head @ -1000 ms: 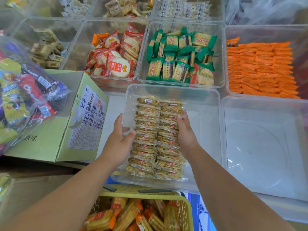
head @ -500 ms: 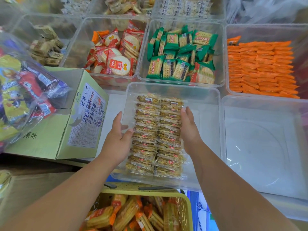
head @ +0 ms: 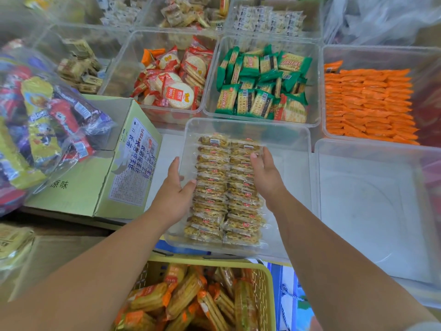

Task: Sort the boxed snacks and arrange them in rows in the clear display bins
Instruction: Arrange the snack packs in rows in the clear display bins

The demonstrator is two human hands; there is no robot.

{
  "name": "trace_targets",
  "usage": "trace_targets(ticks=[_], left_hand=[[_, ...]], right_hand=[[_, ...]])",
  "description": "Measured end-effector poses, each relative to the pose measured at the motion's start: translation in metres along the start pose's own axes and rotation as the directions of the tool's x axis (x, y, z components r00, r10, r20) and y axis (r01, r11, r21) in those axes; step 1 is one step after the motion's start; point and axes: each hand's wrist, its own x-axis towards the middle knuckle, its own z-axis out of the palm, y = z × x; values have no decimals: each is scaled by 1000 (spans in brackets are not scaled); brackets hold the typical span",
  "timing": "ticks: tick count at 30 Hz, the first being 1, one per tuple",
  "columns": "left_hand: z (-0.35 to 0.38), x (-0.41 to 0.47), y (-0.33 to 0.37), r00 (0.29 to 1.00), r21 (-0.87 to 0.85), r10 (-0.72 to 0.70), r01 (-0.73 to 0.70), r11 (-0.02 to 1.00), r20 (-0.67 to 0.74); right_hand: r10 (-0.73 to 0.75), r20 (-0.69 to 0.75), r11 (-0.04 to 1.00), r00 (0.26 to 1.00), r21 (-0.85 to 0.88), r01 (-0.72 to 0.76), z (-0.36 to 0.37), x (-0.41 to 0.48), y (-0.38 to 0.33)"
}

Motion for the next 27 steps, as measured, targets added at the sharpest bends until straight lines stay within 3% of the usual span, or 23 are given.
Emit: trace_targets(ticks=[4, 6, 10, 14, 22, 25, 27], left_hand=[[-20, -22, 6, 999, -4, 31, -32, 999, -36], [-34, -46, 4, 990, 6, 89, -89, 996, -110], [-69, -114, -20, 931, 41, 263, -261, 964, -255], [-110, -187, -58, 832, 145, 387, -359, 922, -397], [-201, -282, -190, 849, 212, 170, -70, 975, -501], [-234, -296, -242, 870, 242, 88, 38, 969, -485], [-256, -300, -272, 880, 262, 10, 130, 956, -475]], right_hand=[[-127, -184, 984, 975, -148, 100, 0, -27, -8], [-243, -194, 954, 950, -225, 198, 6, -49, -14], [-428, -47, 863, 903, -320, 392, 36, -110, -31], [-521, 172, 758, 836, -356, 546, 84, -177, -42], [-520, 607, 470, 601, -385, 794, 212, -283, -39], [-528, 688, 326, 499, -378, 866, 267, -312, -37], [-505, 712, 277, 488, -401, 873, 305, -326, -35]])
